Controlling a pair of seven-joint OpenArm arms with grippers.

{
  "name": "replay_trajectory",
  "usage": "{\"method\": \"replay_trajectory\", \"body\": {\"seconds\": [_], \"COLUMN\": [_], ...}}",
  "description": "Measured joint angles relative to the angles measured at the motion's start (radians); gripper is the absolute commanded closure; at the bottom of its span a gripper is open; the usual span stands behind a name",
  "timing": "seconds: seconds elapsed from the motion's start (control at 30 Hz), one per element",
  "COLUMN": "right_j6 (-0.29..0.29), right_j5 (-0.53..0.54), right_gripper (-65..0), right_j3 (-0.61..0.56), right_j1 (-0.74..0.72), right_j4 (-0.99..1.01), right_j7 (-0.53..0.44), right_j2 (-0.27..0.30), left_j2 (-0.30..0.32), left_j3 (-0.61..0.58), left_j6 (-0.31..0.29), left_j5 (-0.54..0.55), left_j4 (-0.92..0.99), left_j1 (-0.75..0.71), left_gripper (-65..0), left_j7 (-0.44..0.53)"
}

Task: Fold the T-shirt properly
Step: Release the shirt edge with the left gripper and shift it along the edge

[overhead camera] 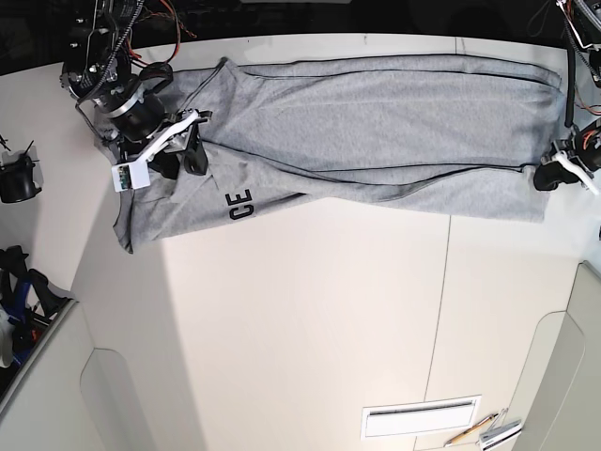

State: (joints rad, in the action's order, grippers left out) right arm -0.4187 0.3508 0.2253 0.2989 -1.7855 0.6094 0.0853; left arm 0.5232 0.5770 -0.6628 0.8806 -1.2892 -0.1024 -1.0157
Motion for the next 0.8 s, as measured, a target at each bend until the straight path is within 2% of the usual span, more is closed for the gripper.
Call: {"method": "replay_trajectory", "body": {"seconds": [0.13, 0.2, 0.4, 0.63, 0.8], "right_j6": [0.000, 0.000, 0.000, 0.000, 0.000], "right_j5": [0.000, 0.000, 0.000, 0.000, 0.000], "right_gripper": [-25.4, -25.4, -25.4, -25.4, -25.4], "right_j3": [0.000, 0.000, 0.000, 0.000, 0.000], "right_j1": [0.000, 0.000, 0.000, 0.000, 0.000], "right_j4": [0.000, 0.000, 0.000, 0.000, 0.000], "right_j7": [0.000, 0.000, 0.000, 0.000, -0.003], "right_j2": [0.000, 0.000, 0.000, 0.000, 0.000], "left_j2": [0.000, 0.005, 0.045, 0.068, 0.073], "left_j3": [0.000, 0.000, 0.000, 0.035, 0.073], "left_j6": [-0.001, -0.019, -0.022, -0.023, -0.024], "left_j5": [0.003, 0.042, 0.114, 0.254, 0.326], "left_j4": [0.000, 0.000, 0.000, 0.000, 0.000], "left_j1": [0.000, -0.005, -0.005, -0.005, -0.026], "left_gripper": [0.0, 0.0, 0.0, 0.0, 0.0], "left_j7": [-0.028, -0.041, -0.077, -0.242, -0.290]}}
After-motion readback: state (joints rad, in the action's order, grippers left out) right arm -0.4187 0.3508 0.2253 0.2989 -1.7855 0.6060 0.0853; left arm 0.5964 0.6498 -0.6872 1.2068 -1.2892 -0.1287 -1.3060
